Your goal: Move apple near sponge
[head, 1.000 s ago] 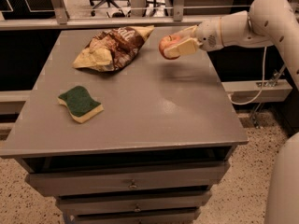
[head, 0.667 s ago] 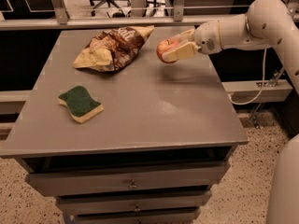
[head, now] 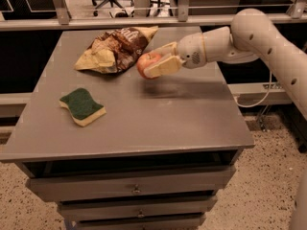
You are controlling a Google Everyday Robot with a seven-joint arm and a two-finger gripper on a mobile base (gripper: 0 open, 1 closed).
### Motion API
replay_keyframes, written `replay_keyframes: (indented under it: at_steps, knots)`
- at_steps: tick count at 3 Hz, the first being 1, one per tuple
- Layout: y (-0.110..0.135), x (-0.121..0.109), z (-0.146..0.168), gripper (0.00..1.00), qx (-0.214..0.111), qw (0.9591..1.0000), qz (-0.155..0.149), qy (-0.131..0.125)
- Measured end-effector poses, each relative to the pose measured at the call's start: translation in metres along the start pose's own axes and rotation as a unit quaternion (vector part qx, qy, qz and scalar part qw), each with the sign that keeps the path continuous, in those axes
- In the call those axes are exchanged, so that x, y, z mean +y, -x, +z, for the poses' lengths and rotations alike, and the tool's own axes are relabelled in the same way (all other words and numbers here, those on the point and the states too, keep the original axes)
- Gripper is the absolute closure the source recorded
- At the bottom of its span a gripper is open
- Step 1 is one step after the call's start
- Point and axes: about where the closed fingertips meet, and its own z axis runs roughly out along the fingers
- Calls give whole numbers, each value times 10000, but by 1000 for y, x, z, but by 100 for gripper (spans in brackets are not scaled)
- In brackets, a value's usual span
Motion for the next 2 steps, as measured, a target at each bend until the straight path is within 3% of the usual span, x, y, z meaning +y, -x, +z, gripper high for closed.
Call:
replay_keyframes:
  at_steps: [2]
  knots:
    - [8, 33, 52, 100, -106, 9991, -65, 406]
